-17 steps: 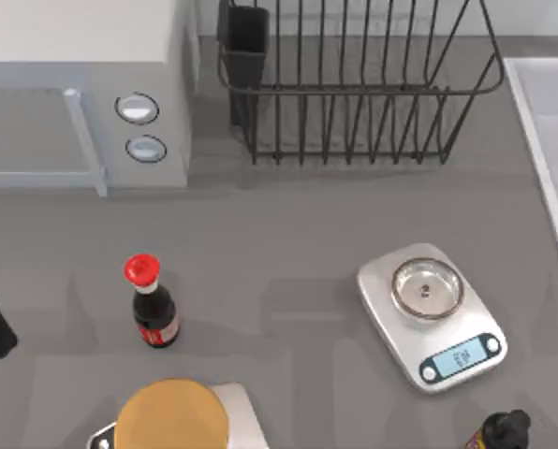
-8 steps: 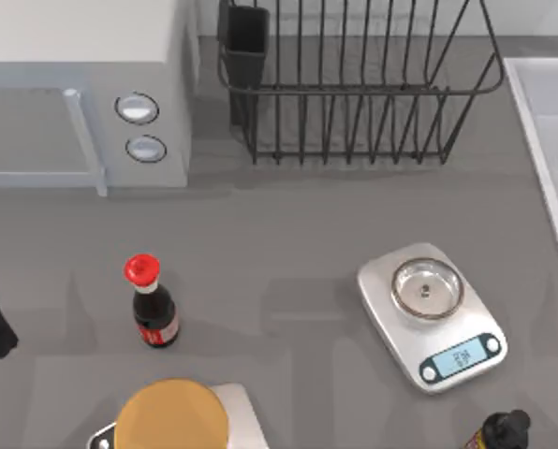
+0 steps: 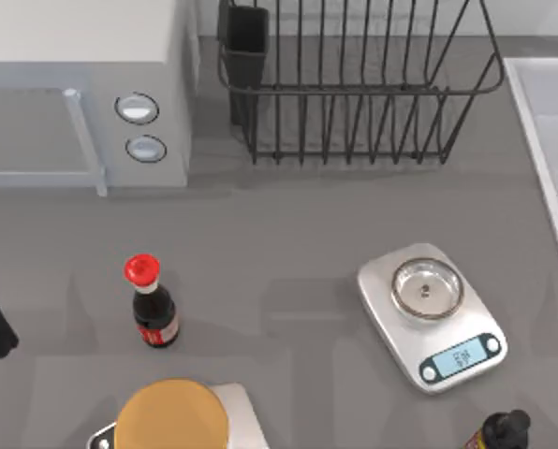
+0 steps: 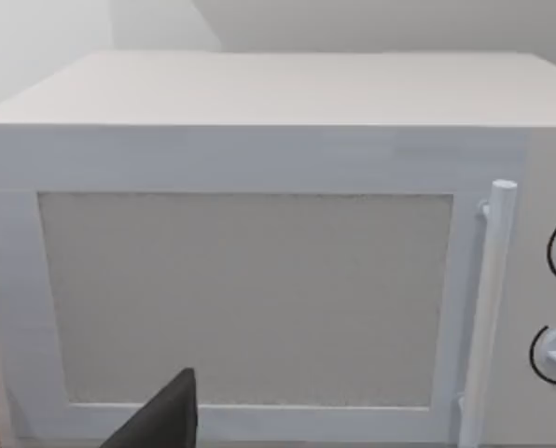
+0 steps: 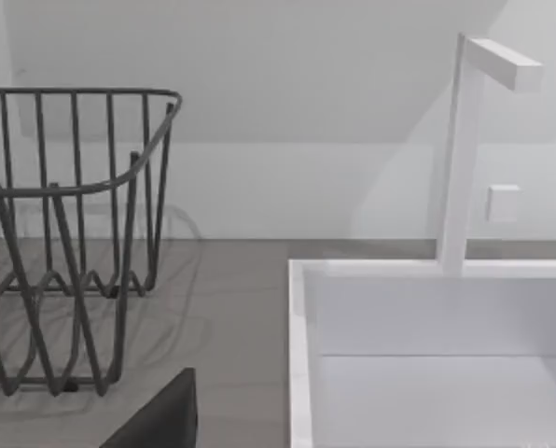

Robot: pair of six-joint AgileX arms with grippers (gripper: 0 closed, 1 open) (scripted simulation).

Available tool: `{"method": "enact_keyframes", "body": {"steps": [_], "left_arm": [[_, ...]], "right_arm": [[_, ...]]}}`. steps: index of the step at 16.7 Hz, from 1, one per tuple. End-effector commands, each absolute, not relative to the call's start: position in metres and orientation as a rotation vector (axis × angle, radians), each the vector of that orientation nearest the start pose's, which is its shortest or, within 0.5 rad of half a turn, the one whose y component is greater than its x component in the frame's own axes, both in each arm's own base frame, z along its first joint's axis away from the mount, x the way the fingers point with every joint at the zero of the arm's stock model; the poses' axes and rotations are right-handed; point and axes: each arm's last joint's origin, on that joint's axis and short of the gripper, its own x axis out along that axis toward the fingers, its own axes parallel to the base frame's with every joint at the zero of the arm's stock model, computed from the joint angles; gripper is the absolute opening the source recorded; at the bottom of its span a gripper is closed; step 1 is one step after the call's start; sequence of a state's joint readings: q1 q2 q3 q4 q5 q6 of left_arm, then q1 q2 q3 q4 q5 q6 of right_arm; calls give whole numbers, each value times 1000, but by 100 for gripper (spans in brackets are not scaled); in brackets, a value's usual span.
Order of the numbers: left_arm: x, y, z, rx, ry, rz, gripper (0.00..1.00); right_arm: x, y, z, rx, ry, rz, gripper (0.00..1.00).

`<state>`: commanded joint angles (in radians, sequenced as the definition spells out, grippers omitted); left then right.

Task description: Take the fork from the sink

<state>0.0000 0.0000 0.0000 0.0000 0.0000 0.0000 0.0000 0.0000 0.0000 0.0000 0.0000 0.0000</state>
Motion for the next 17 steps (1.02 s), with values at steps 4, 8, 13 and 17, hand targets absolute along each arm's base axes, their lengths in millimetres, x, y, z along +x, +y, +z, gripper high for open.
{"method": "enact_keyframes", "body": {"steps": [4, 8, 13, 17], "left_arm": [[106, -1, 160, 0, 0, 0, 100], [106, -1, 160, 0, 0, 0, 100], [106, -1, 160, 0, 0, 0, 100], [106, -1, 160, 0, 0, 0, 100]], "right_arm": [[106, -1, 160, 0, 0, 0, 100], [107, -3, 179, -17, 71, -18, 100], [131, -10, 241, -60, 307, -64, 100], [191, -25, 287, -88, 594, -93, 100]]}}
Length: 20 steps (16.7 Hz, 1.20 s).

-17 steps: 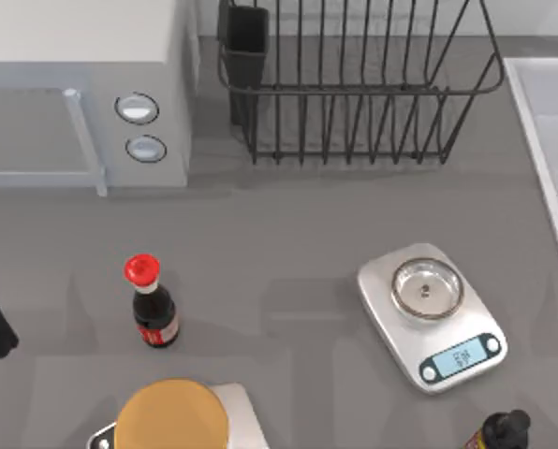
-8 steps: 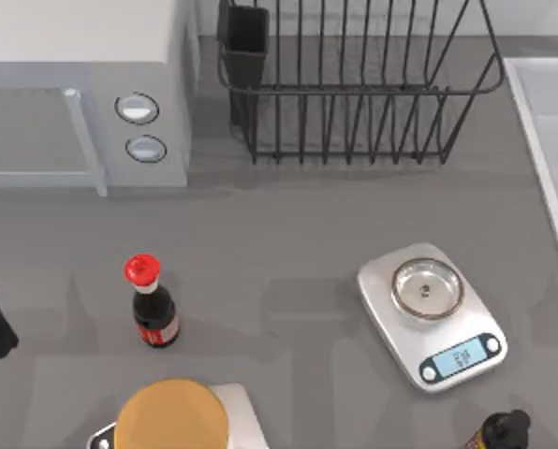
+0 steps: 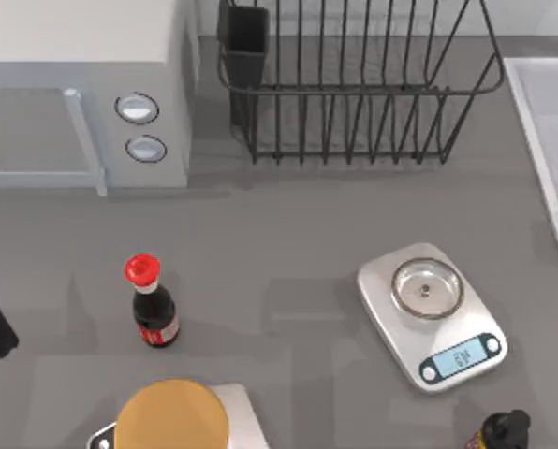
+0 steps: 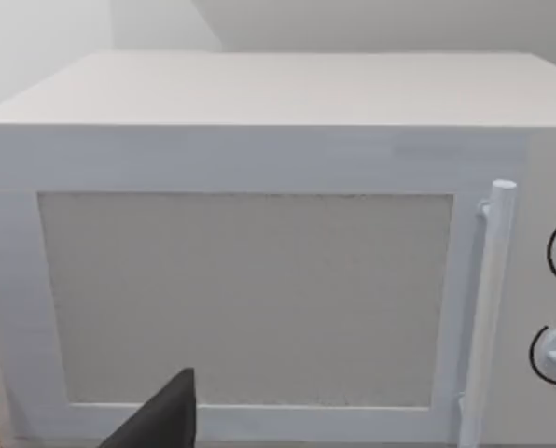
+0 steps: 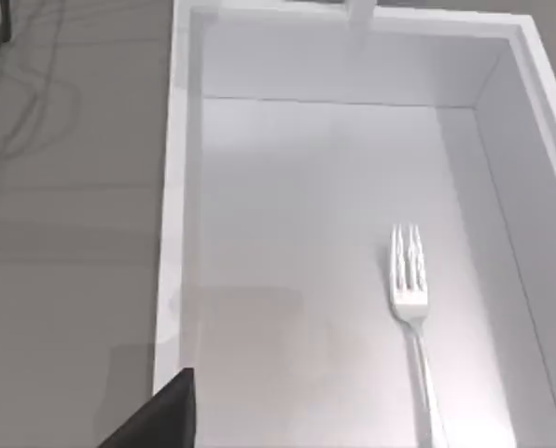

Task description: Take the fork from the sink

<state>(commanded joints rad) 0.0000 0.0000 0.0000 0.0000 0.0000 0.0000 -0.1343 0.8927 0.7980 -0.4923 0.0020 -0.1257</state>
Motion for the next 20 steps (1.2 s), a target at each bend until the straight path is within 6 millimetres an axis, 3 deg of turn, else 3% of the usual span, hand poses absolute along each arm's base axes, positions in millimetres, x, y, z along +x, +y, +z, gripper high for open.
{"method": "enact_keyframes", "body": {"steps": [3, 5, 10, 12, 15, 17, 20], "left_arm": [[106, -1, 160, 0, 0, 0, 100], [106, -1, 160, 0, 0, 0, 100], [106, -1, 160, 0, 0, 0, 100], [106, -1, 160, 0, 0, 0, 100], [106, -1, 160, 0, 0, 0, 100], [106, -1, 160, 0, 0, 0, 100], [106, -1, 160, 0, 0, 0, 100]], "right_arm": [[256, -45, 299, -92, 832, -100, 100], [303, -63, 292, -86, 989, -95, 100], [396, -110, 236, -48, 1321, -60, 100], [419, -126, 208, -29, 1420, -43, 100], [437, -142, 174, -4, 1525, -19, 100], [442, -148, 162, 6, 1562, -10, 100], [443, -149, 159, 8, 1571, -8, 100]]}}
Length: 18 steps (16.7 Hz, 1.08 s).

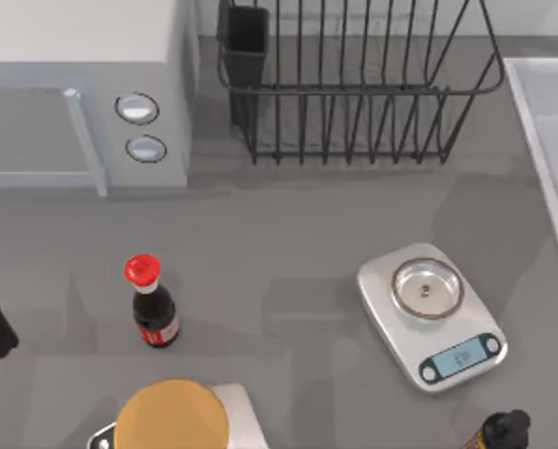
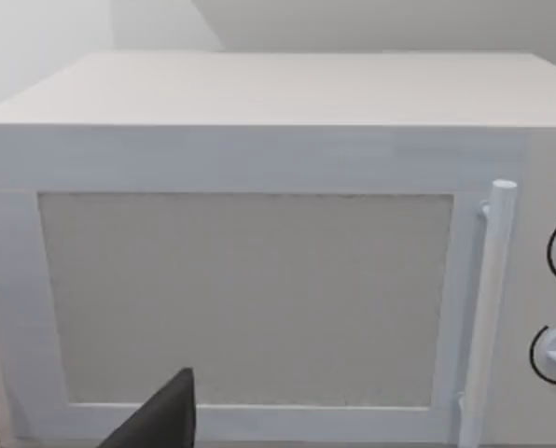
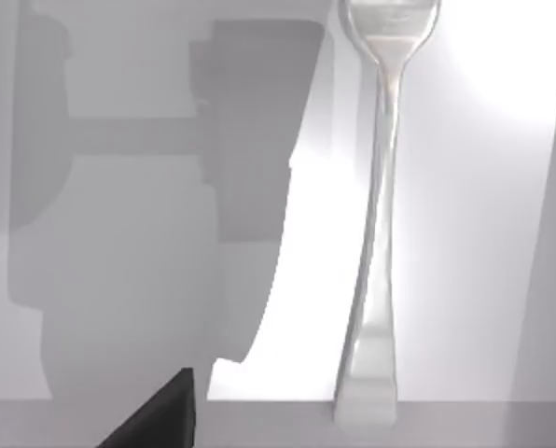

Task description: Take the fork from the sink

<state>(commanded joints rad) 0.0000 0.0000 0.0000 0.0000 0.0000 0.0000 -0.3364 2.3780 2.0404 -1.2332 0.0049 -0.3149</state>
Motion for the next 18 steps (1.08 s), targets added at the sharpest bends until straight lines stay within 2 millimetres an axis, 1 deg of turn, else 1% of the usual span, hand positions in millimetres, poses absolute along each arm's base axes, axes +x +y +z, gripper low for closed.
{"method": "enact_keyframes", "body": {"steps": [4, 5, 7, 11, 13, 14, 15, 16, 18], "left_arm": [[106, -1, 160, 0, 0, 0, 100], [106, -1, 160, 0, 0, 0, 100], [106, -1, 160, 0, 0, 0, 100], [106, -1, 160, 0, 0, 0, 100], [106, -1, 160, 0, 0, 0, 100], [106, -1, 160, 0, 0, 0, 100], [106, -1, 160, 0, 0, 0, 100], [106, -1, 160, 0, 0, 0, 100], [106, -1, 160, 0, 0, 0, 100]], "right_arm": [[444, -147, 158, 4, 1571, -4, 100], [445, -147, 152, 5, 1573, -4, 100], [447, -148, 132, 6, 1576, -4, 100], [451, -150, 69, 3, 1560, -9, 100], [448, -150, 38, 3, 1557, -11, 100], [446, -150, 26, 5, 1561, -10, 100], [445, -149, 17, 7, 1567, -9, 100], [443, -149, 12, 8, 1570, -8, 100], [443, -149, 11, 8, 1571, -8, 100]]}}
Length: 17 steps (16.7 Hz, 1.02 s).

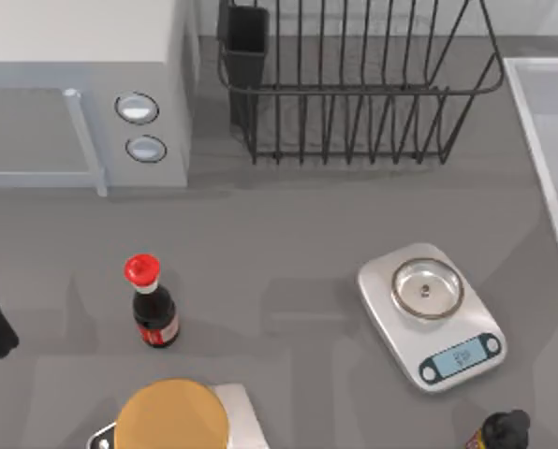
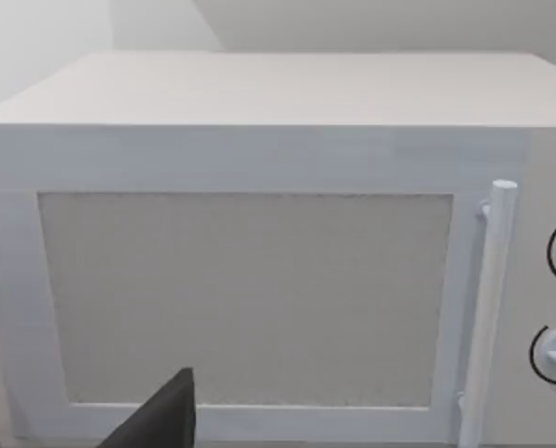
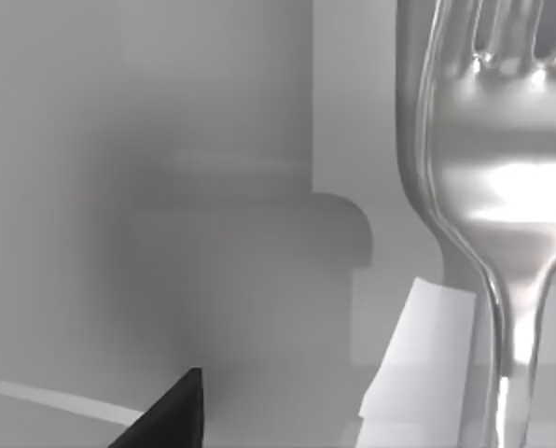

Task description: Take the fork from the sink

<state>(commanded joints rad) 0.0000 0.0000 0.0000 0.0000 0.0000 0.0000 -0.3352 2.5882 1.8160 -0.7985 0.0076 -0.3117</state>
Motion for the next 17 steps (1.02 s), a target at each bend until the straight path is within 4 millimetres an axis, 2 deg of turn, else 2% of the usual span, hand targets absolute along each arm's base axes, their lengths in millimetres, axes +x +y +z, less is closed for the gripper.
{"method": "enact_keyframes", "body": {"steps": [2, 15, 17], "left_arm": [[106, -1, 160, 0, 0, 0, 100], [106, -1, 160, 0, 0, 0, 100], [106, -1, 160, 0, 0, 0, 100]], "right_arm": [[443, -149, 11, 8, 1571, -8, 100], [443, -149, 11, 8, 1571, -8, 2], [443, -149, 11, 8, 1571, -8, 0]]}}
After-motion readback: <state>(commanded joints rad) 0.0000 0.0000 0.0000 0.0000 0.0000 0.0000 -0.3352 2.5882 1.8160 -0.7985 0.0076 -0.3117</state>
